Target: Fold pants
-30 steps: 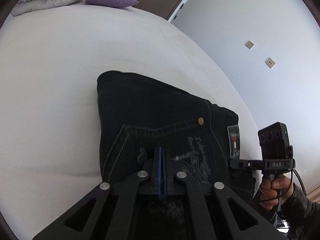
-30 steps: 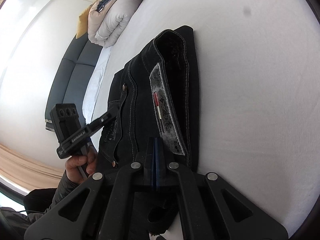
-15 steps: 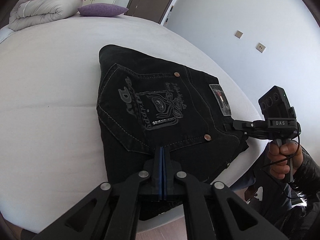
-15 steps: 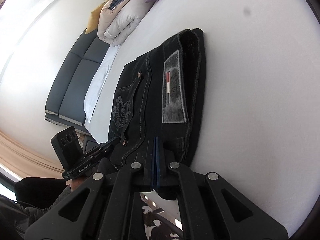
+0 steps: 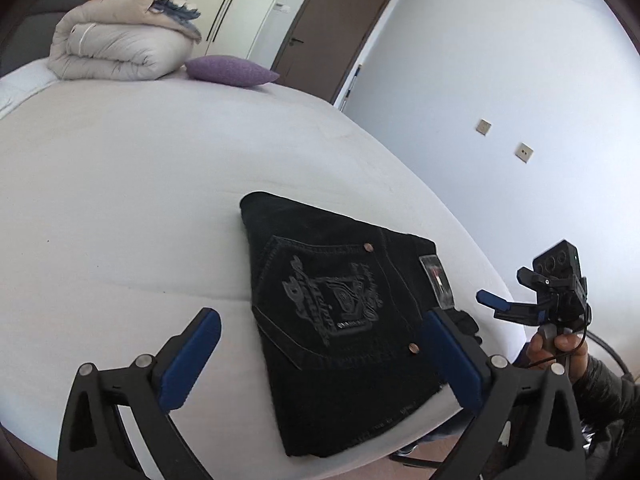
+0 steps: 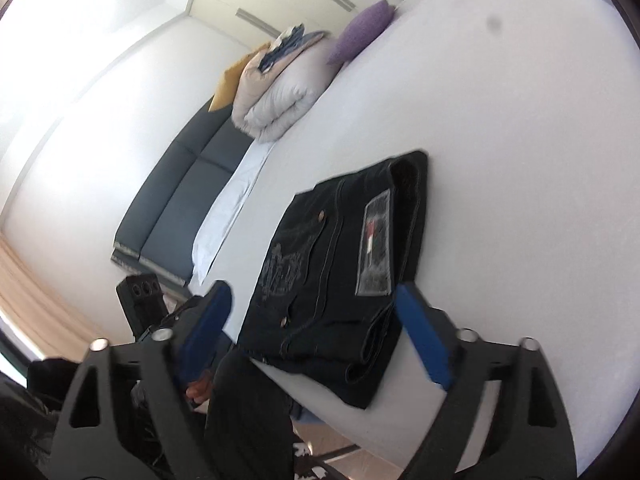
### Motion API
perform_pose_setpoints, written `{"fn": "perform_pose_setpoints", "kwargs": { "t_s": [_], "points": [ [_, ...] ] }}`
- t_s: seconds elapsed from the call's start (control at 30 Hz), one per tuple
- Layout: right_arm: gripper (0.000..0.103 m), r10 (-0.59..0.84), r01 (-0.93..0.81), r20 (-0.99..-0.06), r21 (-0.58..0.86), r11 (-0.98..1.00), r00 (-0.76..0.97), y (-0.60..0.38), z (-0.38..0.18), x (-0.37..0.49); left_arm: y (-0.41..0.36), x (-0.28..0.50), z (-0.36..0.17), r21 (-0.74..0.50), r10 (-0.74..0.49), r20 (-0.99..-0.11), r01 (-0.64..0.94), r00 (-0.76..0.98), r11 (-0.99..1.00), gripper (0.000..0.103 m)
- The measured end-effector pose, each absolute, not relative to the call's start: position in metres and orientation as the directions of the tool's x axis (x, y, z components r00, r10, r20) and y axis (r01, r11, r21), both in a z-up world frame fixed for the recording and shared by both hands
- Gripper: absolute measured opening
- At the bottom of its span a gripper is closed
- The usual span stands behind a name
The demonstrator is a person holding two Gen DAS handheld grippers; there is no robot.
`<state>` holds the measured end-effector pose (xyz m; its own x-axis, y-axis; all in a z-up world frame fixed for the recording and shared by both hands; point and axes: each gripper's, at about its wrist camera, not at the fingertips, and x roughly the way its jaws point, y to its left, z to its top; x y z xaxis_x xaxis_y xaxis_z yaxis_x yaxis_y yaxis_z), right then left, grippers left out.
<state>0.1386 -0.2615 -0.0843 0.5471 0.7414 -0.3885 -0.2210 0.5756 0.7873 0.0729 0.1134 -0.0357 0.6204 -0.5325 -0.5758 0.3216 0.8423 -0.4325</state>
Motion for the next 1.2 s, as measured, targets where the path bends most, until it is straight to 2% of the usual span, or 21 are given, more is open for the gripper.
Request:
{"fn": "perform_pose_setpoints", "kwargs": {
  "t_s": [0.03, 0.13, 0.17, 0.23, 0.3, 0.4, 0.5, 0.53, 0.57, 0.6, 0.63, 0.67, 0.73, 0.8, 0.87, 1.07, 1.2],
  "points": [
    [0.090, 0.739, -0.199, -0.380, 0.803, 0.562, 0.556, -0.267, -0.086, 0.144, 0.117, 0.083, -0.038, -0.436, -0.524, -0.587, 0.304, 0.617, 0.847, 0.094],
    [0.088, 0.729, -0.053, -0.440, 0.838, 0.544, 0.524, -0.279, -0.104, 0.166, 0.118, 0.116, -0.055, -0.467, -0.528, -0.647, 0.261, 0.550, 0.845, 0.087],
    [0.088, 0.743, -0.017, -0.448, 0.851, 0.524, 0.497, -0.279, -0.112, 0.173, 0.116, 0.126, -0.061, -0.475, -0.532, -0.669, 0.253, 0.520, 0.843, 0.082],
    [0.083, 0.741, 0.028, -0.492, 0.841, 0.541, 0.457, -0.281, -0.120, 0.185, 0.106, 0.145, -0.076, -0.467, -0.523, -0.724, 0.238, 0.450, 0.851, 0.081],
    [0.083, 0.746, 0.054, -0.530, 0.828, 0.559, 0.404, -0.273, -0.123, 0.200, 0.099, 0.159, -0.086, -0.462, -0.512, -0.754, 0.221, 0.411, 0.859, 0.076],
    [0.082, 0.745, 0.070, -0.562, 0.812, 0.579, 0.360, -0.257, -0.125, 0.215, 0.091, 0.171, -0.087, -0.485, -0.534, -0.754, 0.224, 0.382, 0.845, 0.076],
    [0.077, 0.740, 0.067, -0.588, 0.795, 0.603, 0.326, -0.237, -0.128, 0.230, 0.078, 0.178, -0.091, -0.468, -0.521, -0.779, 0.230, 0.347, 0.853, 0.073],
    [0.073, 0.732, 0.066, -0.601, 0.785, 0.616, 0.319, -0.230, -0.129, 0.233, 0.074, 0.179, -0.092, -0.461, -0.517, -0.785, 0.235, 0.342, 0.856, 0.072],
    [0.068, 0.724, 0.064, -0.612, 0.776, 0.628, 0.319, -0.223, -0.130, 0.237, 0.070, 0.179, -0.093, -0.461, -0.519, -0.786, 0.239, 0.337, 0.854, 0.063],
    [0.057, 0.721, 0.065, -0.616, 0.772, 0.632, 0.318, -0.218, -0.132, 0.241, 0.066, 0.180, -0.093, -0.470, -0.527, -0.784, 0.239, 0.328, 0.850, 0.056],
    [0.035, 0.720, 0.073, -0.618, 0.772, 0.631, 0.316, -0.216, -0.135, 0.244, 0.065, 0.180, -0.092, -0.468, -0.523, -0.786, 0.236, 0.331, 0.852, 0.054],
    [0.028, 0.716, 0.090, -0.622, 0.771, 0.630, 0.316, -0.216, -0.139, 0.245, 0.064, 0.179, -0.091, -0.464, -0.519, -0.787, 0.235, 0.334, 0.854, 0.049],
    [0.021, 0.725, 0.083, -0.603, 0.785, 0.614, 0.334, -0.216, -0.142, 0.244, 0.062, 0.177, -0.086, -0.462, -0.517, -0.783, 0.235, 0.345, 0.855, 0.037],
    [0.018, 0.718, 0.051, -0.600, 0.778, 0.626, 0.352, -0.216, -0.137, 0.241, 0.060, 0.175, -0.077, -0.460, -0.517, -0.778, 0.237, 0.357, 0.856, 0.025],
    [0.017, 0.712, 0.024, -0.599, 0.771, 0.636, 0.367, -0.216, -0.128, 0.241, 0.054, 0.174, -0.062, -0.443, -0.511, -0.771, 0.257, 0.380, 0.859, 0.022],
    [0.016, 0.695, -0.069, -0.569, 0.750, 0.658, 0.440, -0.241, -0.076, 0.256, 0.023, 0.188, -0.010, -0.391, -0.520, -0.728, 0.352, 0.448, 0.850, 0.021],
    [0.016, 0.671, -0.083, -0.578, 0.726, 0.683, 0.464, -0.276, -0.055, 0.286, -0.004, 0.223, -0.003, -0.375, -0.530, -0.718, 0.391, 0.452, 0.841, 0.022]
  ]
}}
